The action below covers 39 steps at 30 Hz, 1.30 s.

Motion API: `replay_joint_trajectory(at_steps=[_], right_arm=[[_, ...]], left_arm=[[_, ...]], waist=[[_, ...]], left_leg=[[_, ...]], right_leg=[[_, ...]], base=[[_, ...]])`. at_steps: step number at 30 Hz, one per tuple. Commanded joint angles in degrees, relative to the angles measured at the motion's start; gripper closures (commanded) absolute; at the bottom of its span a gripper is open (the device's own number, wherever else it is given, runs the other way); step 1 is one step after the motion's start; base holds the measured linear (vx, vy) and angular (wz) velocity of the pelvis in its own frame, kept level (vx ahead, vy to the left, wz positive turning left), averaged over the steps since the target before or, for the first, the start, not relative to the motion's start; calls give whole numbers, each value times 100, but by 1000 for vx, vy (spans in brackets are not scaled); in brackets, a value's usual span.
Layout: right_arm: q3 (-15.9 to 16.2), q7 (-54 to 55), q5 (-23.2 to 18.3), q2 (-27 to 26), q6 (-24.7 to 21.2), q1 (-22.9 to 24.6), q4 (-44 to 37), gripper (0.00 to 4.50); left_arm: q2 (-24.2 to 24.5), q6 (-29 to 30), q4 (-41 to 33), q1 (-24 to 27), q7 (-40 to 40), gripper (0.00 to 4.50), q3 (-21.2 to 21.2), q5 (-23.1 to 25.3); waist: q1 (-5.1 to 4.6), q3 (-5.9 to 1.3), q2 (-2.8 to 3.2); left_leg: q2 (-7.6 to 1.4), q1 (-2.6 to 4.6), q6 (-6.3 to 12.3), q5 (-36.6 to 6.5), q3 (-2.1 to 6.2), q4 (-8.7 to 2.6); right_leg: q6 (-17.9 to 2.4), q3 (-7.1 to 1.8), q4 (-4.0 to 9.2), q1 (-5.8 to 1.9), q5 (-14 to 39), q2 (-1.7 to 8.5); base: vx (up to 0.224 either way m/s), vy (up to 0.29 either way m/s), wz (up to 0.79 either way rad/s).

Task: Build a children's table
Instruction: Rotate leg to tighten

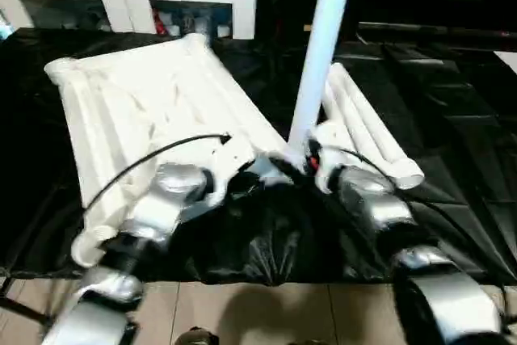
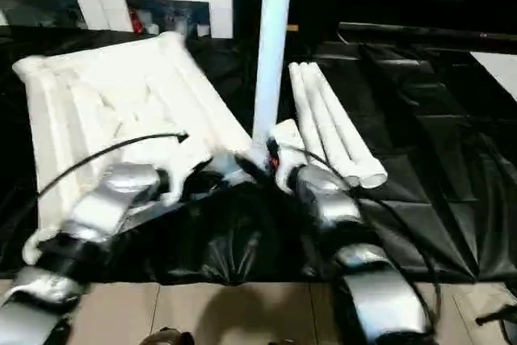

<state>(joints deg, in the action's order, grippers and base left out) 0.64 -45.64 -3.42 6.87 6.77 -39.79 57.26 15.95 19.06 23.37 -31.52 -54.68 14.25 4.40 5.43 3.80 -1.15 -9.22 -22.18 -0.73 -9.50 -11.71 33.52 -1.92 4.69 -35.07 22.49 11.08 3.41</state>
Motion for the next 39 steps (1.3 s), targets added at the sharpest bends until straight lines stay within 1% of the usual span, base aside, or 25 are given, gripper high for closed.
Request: replay_joint_trajectory(at_steps=[1, 3, 6, 7, 10, 13, 16, 20, 22, 23, 24, 25, 26, 27, 28, 29, 30, 31, 32, 33, 34, 35, 36, 37, 39], right_arm=[[533, -1108, -63, -80, -71, 208, -316, 64], [677, -1699, -124, 144, -75, 387, -603, 64], [816, -2565, -188, 475, -196, 576, -907, 64], [817, -2598, -192, 487, -205, 581, -917, 86], [878, -3054, -295, 674, -423, 687, -1204, 94], [973, -3375, -340, 820, -635, 773, -1433, 129], [1037, -3534, -352, 886, -749, 830, -1584, 147], [1000, -3408, -357, 798, -784, 848, -1613, 163], [873, -2569, -176, 512, -733, 727, -1283, 169], [864, -2461, -146, 485, -727, 713, -1248, 170], [817, -1954, -28, 339, -658, 627, -1040, 171], [749, -1317, 92, 158, -655, 515, -795, 171], [749, -1317, 92, 158, -655, 515, -795, 172], [696, -844, 161, 50, -754, 416, -612, 173], [658, -437, 223, -40, -802, 334, -462, 173], [590, 42, 256, -170, -859, 230, -279, 173], [420, 866, 238, -415, -970, 30, 45, 174], [367, 1076, 218, -479, -1000, -23, 126, 174], [230, 1494, 162, -611, -1015, -133, 295, 174], [144, 1727, 127, -685, -1008, -198, 396, 174], [98, 1863, 128, -757, -922, -254, 489, 174], [96, 1923, 160, -805, -808, -285, 545, 174], [83, 1884, 158, -855, -715, -308, 585, 118], [74, 1863, 147, -865, -708, -311, 589, 104], [14, 1707, 61, -893, -685, -342, 612, 104]], left_arm=[[-112, -373, -368, -67, -481, 450, 258, -376], [31, -424, -389, -40, -755, 450, 287, -422], [234, -450, -429, -7, -1123, 450, 335, -452], [242, -451, -432, -6, -1138, 450, 336, -454], [326, -450, -412, -3, -1281, 450, 345, -463], [398, -475, -378, -7, -1411, 450, 364, -482], [424, -491, -363, -11, -1471, 450, 371, -502], [404, -498, -362, 1, -1460, 450, 355, -495], [205, -462, -248, -48, -985, 450, 237, -418], [186, -458, -231, -58, -928, 450, 227, -408], [62, -409, -109, -129, -583, 450, 164, -332], [-85, -342, 39, -219, -173, 450, 91, -243], [-85, -342, 39, -219, -173, 450, 91, -243], [-166, -301, 95, -263, 29, 450, 63, -199], [-250, -236, 131, -301, 228, 450, 29, -162], [-369, -139, 158, -345, 498, 450, -18, -116], [-598, 52, 174, -416, 962, 450, -107, -50], [-656, 100, 165, -429, 1060, 450, -122, -38], [-773, 176, 126, -442, 1223, 450, -144, -25], [-839, 211, 101, -446, 1299, 450, -153, -20], [-915, 210, 59, -442, 1344, 450, -142, -5], [-975, 213, 1, -427, 1338, 450, -111, 0], [-1029, 198, -58, -406, 1299, 450, -63, -5], [-1037, 192, -67, -403, 1289, 450, -54, -8], [-1049, 178, -73, -398, 1254, 450, -20, -24]], waist=[[53, -428, 57], [100, -408, 69], [161, -388, 65], [168, -388, 65], [211, -382, 61], [255, -388, 58], [281, -403, 49], [279, -403, 47], [257, -393, 45], [257, -393, 45], [200, -368, 48], [171, -355, 31], [156, -354, 36], [147, -350, 36], [99, -347, 38], [81, -350, 45], [6, -344, 53], [-3, -348, 52], [-19, -356, 32], [-24, -365, 36], [-38, -368, 17], [-39, -374, 23], [-11, -389, 27], [-12, -391, 6], [7, -407, 5]], left_leg=[[-533, 151, 351, -1050, 236, -353], [-554, 153, 351, -1152, 232, -362], [-557, 184, 230, -1430, 233, -383], [-561, 186, 202, -1486, 240, -384], [-573, 209, 107, -1607, 251, -399], [-563, 204, 108, -1525, 251, -398], [-561, 192, 111, -1390, 251, -388], [-556, 187, 114, -1377, 253, -382], [-558, 190, 63, -1433, 261, -395], [-558, 190, 63, -1433, 261, -395], [-549, 208, -70, -1654, 282, -412], [-539, 222, -167, -1798, 302, -418], [-536, 230, -198, -1865, 311, -419], [-533, 238, -205, -1929, 315, -418], [-535, 237, -235, -1987, 323, -426], [-541, 237, -256, -2008, 329, -432], [-541, 240, -333, -2073, 338, -449], [-541, 248, -365, -2108, 344, -450], [-524, 252, -353, -2134, 334, -433], [-524, 250, -332, -2085, 323, -422], [-519, 232, -293, -1980, 319, -425], [-519, 214, -265, -1894, 314, -423], [-513, 210, -157, -1695, 282, -406], [-505, 194, -107, -1610, 268, -402], [-497, 163, 51, -1270, 254, -385]], right_leg=[[-1396, -369, 378, -266, 535, 653], [-1369, -363, 394, -255, 698, 656], [-1303, -366, 443, -228, 1160, 659], [-1290, -366, 446, -236, 1260, 670], [-1217, -378, 475, -221, 1560, 689], [-1205, -374, 466, -221, 1484, 676], [-1217, -370, 446, -228, 1332, 683], [-1221, -362, 456, -230, 1372, 693], [-1203, -365, 466, -215, 1497, 696], [-1203, -365, 466, -215, 1497, 696], [-1174, -365, 506, -195, 1837, 721], [-1100, -357, 539, -200, 2157, 733], [-1069, -357, 551, -198, 2282, 738], [-1028, -357, 572, -197, 2386, 743], [-1002, -358, 574, -190, 2432, 734], [-995, -358, 570, -187, 2429, 735], [-1024, -359, 554, -169, 2363, 711], [-1025, -352, 557, -171, 2368, 715], [-1010, -358, 578, -172, 2354, 727], [-1025, -374, 571, -166, 2290, 740], [-1033, -370, 572, -180, 2185, 733], [-1029, -374, 555, -197, 2084, 729], [-1044, -382, 538, -198, 1766, 721], [-1056, -384, 530, -214, 1650, 718], [-1120, -373, 482, -250, 1289, 709]], base=[[0, 0, 0], [0, 0, 0], [0, 0, 0], [0, 0, 0], [0, 0, 0], [0, 0, 0], [0, 0, 0], [0, 0, 0], [0, 0, 0], [0, 0, 0], [0, 0, 0], [0, 0, 0], [0, 0, 0], [0, 0, 0], [0, 0, 0], [0, 0, 0], [0, 0, 0], [0, 0, 0], [0, 0, 0], [0, 0, 0], [0, 0, 0], [0, 0, 0], [0, 0, 0], [0, 0, 0], [0, 0, 0]])
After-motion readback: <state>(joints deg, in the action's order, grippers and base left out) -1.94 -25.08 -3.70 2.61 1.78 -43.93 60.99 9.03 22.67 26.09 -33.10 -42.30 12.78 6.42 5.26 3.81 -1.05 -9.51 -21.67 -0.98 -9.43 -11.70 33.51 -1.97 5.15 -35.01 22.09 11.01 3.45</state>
